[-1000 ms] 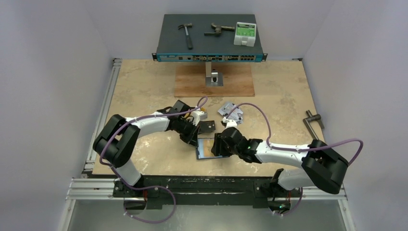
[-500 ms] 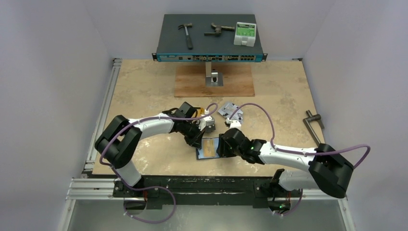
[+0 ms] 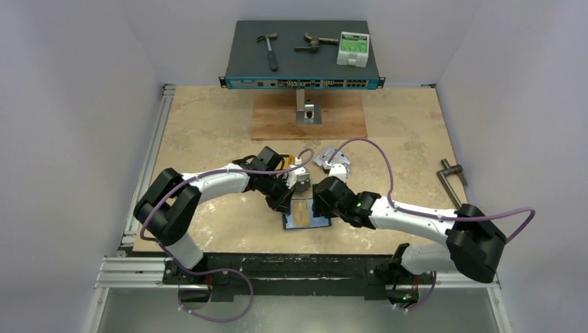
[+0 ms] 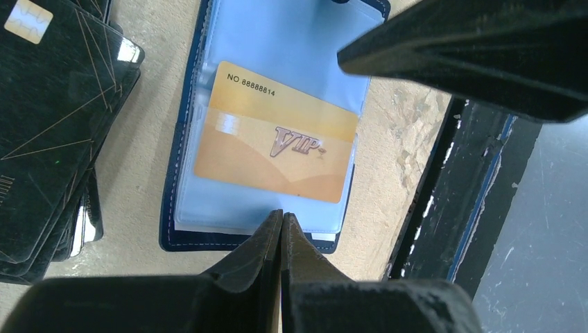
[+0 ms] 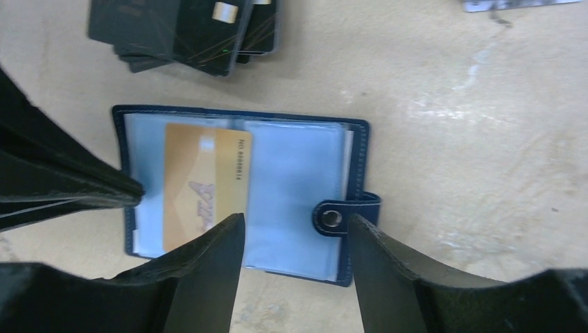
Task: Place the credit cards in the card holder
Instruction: Move the card holder to the center of the board.
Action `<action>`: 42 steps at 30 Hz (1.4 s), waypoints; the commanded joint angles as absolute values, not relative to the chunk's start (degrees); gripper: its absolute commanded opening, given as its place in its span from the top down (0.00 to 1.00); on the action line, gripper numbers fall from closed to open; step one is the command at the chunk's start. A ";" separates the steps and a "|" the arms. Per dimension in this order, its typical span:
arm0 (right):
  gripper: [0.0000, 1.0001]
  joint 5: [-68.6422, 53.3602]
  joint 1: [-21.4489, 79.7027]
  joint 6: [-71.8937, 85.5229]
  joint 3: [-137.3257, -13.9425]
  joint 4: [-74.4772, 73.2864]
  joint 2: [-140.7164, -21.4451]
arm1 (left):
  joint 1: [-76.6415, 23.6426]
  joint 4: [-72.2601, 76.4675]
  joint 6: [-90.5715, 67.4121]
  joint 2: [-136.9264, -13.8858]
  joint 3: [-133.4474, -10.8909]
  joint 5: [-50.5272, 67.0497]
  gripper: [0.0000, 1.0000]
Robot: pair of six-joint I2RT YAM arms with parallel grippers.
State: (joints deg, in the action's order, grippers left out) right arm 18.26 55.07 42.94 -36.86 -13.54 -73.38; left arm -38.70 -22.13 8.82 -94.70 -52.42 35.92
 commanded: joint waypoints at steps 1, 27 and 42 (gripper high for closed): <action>0.43 25.79 54.78 43.56 -40.17 -22.55 -72.10 | -38.50 -21.45 10.20 -93.36 -52.91 38.27 1.00; 0.83 29.66 54.48 45.32 -35.82 -17.69 -75.77 | -39.04 -24.15 13.61 -94.09 -56.26 36.26 1.00; 0.93 34.73 53.88 52.45 -37.57 -28.98 -72.96 | -42.63 -23.92 16.84 -94.06 -57.01 29.91 1.00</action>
